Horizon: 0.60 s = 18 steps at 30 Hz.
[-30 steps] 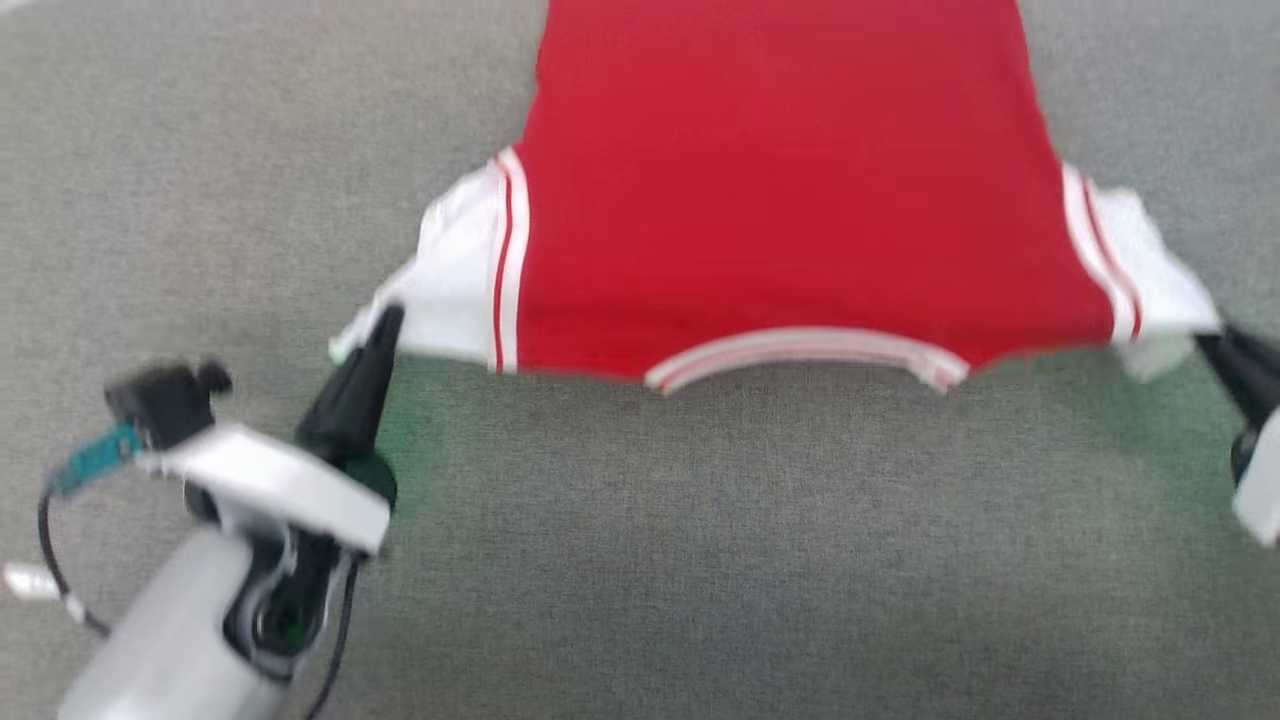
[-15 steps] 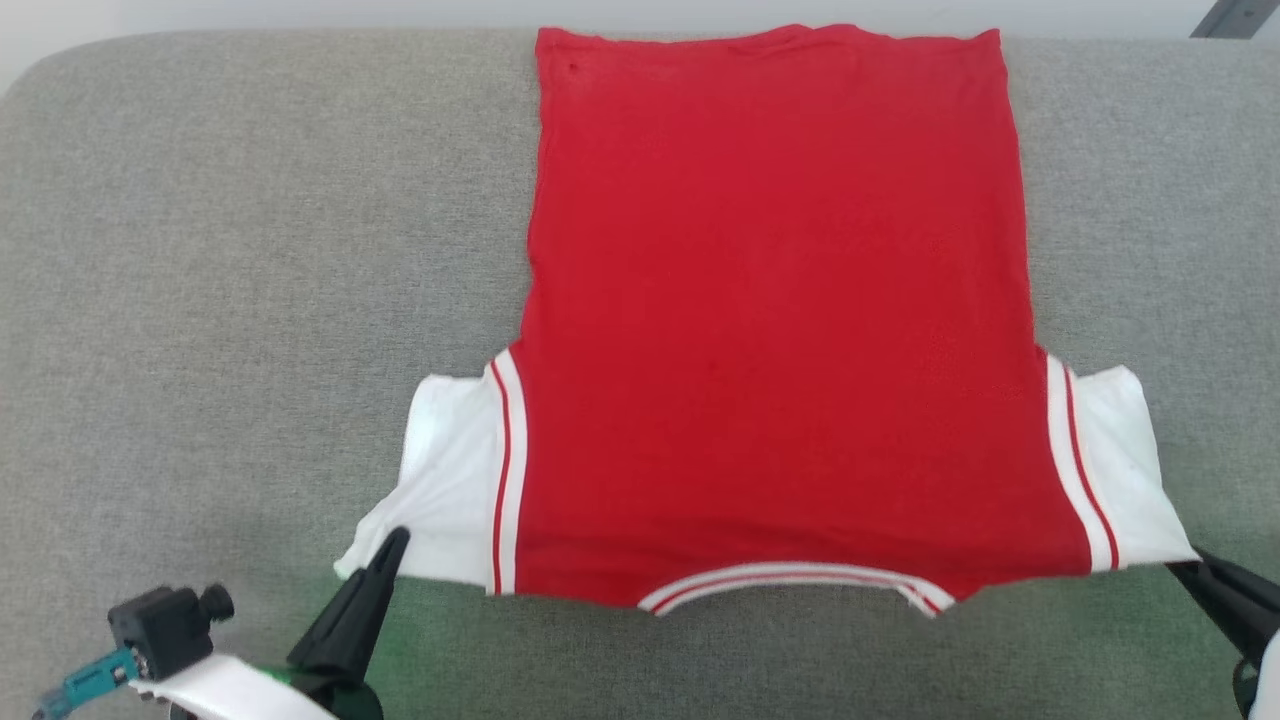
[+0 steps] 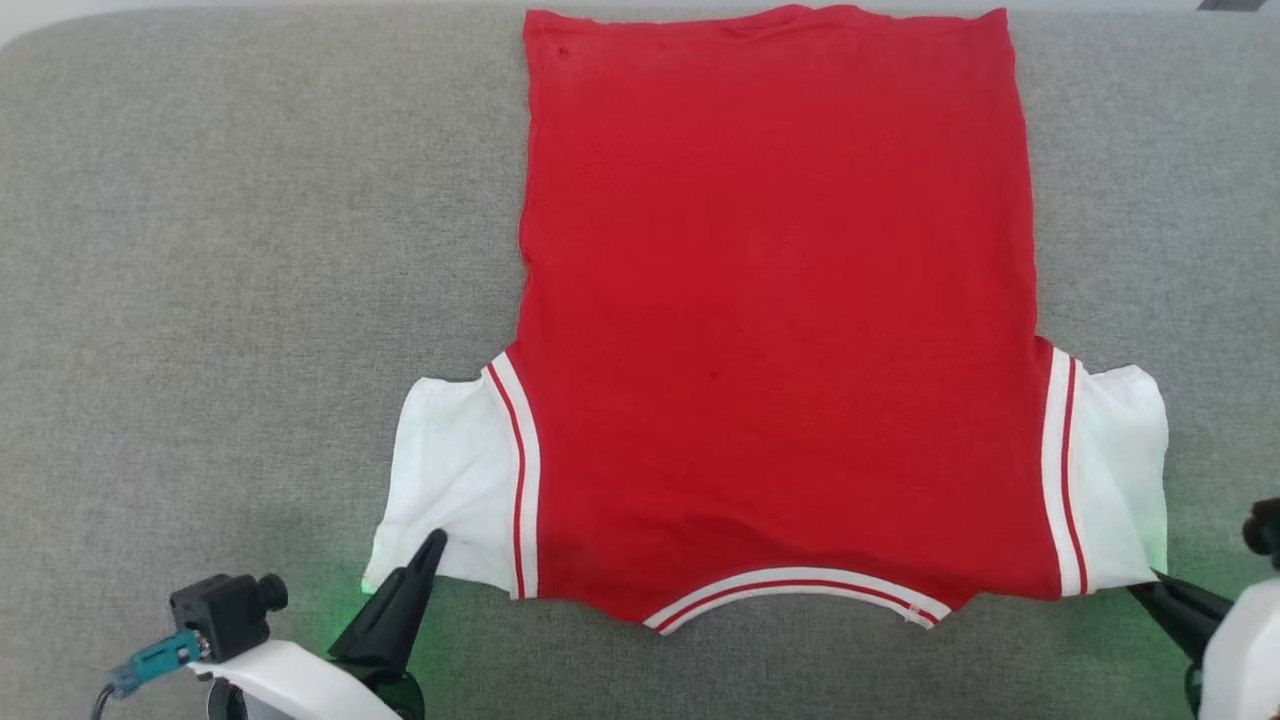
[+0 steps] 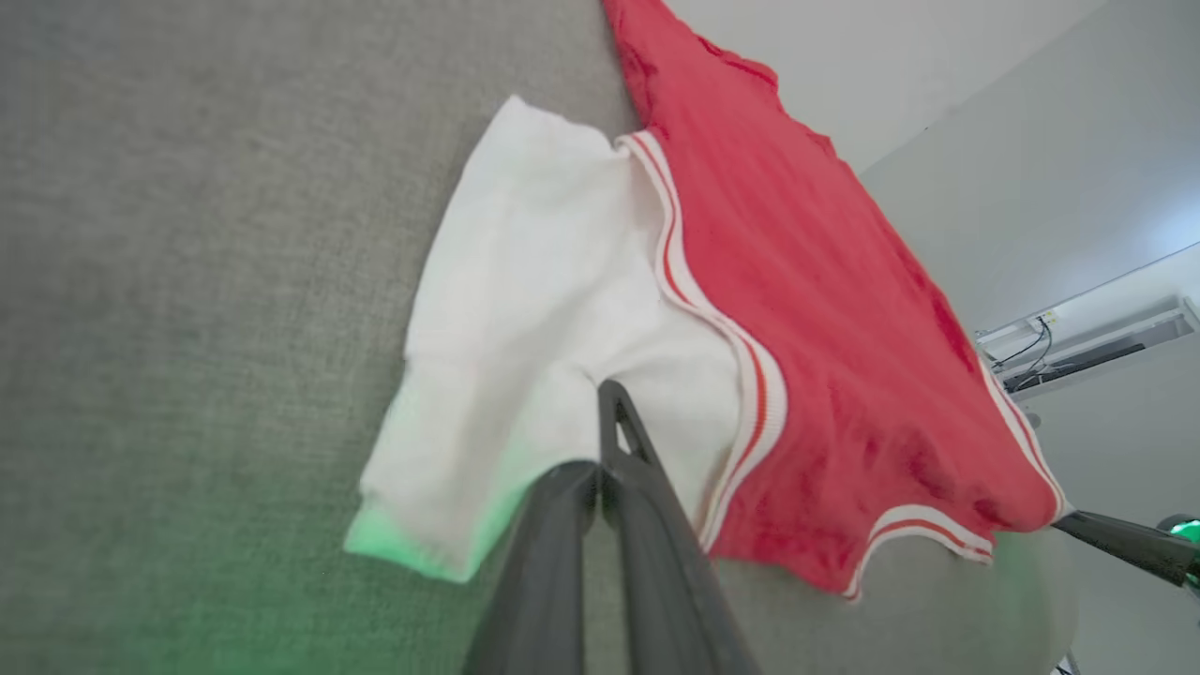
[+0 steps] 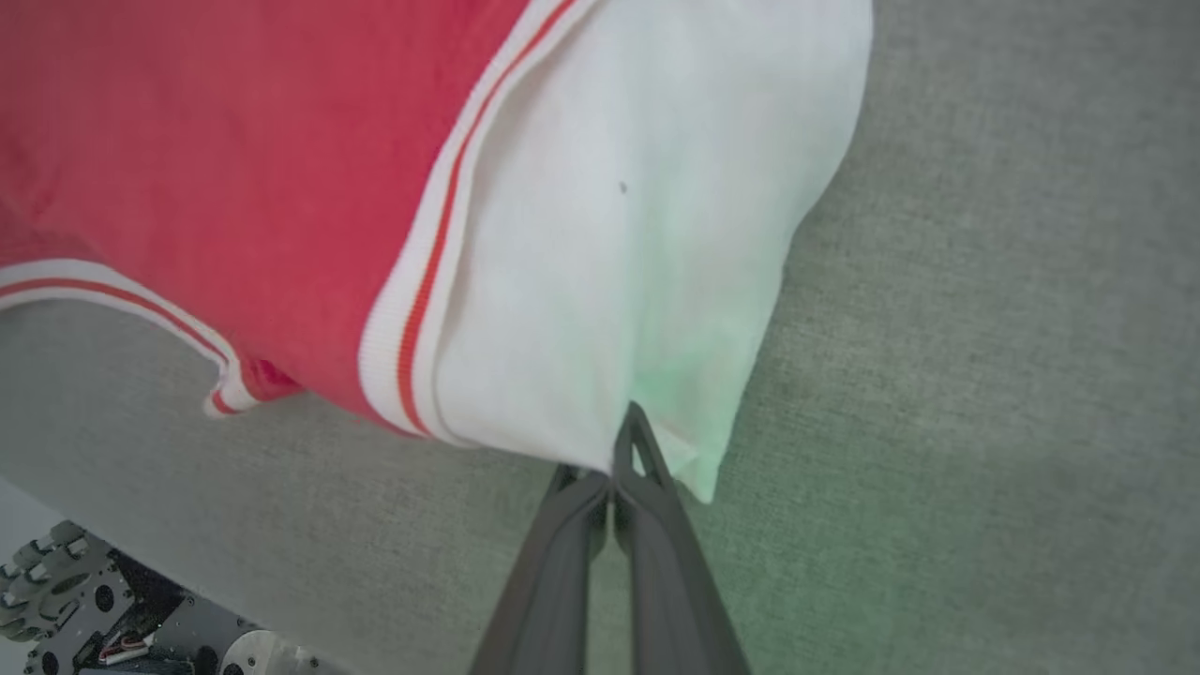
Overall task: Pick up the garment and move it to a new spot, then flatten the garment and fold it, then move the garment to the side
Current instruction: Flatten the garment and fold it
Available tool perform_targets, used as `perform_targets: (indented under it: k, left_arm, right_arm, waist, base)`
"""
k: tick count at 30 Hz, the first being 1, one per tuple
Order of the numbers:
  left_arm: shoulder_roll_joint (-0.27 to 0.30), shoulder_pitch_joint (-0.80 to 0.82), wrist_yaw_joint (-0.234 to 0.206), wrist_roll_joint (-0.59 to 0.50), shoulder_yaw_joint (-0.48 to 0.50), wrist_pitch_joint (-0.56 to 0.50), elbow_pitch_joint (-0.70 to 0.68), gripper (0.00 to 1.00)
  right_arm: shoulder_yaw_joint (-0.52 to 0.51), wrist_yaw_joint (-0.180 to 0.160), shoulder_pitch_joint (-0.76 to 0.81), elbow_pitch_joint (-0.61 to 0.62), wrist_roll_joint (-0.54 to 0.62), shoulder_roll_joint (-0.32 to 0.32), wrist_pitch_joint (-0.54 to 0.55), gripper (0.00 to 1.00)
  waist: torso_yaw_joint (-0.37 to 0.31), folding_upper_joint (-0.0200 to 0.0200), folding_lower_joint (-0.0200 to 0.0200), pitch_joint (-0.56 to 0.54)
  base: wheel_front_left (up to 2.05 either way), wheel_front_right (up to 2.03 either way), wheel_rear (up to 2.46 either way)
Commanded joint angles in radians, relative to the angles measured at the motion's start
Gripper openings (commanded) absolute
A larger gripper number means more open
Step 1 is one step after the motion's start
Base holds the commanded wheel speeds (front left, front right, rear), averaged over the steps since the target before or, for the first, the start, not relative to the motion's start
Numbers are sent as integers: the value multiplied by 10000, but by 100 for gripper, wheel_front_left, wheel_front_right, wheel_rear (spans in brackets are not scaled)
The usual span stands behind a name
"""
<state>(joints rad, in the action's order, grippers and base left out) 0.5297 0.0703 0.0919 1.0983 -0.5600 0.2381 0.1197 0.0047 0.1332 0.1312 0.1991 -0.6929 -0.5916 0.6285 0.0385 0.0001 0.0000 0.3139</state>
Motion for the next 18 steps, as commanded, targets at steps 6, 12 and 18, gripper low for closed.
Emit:
perform_targets:
  k: [6,12,18]
  left_arm:
    - [-378,773,184,-528,-330,65,1546,0]
    - [-578,1273,276,-742,-480,90,2573,0]
    - [-581,1421,313,-658,-365,138,2710,0]
  right_arm:
    - [917,-28,-605,-1132,365,-73,-487,0]
    - [1619,-29,-1162,-1526,518,-166,-934,11]
    - [1516,-28,-1504,-839,366,-424,-1373,100]
  waist:
    - [72,-1,0,356]
    - [-6,-1,0,555]
    - [-171,-1,0,650]
  base:
    - [0,0,0]
    - [0,0,0]
    - [0,0,0]
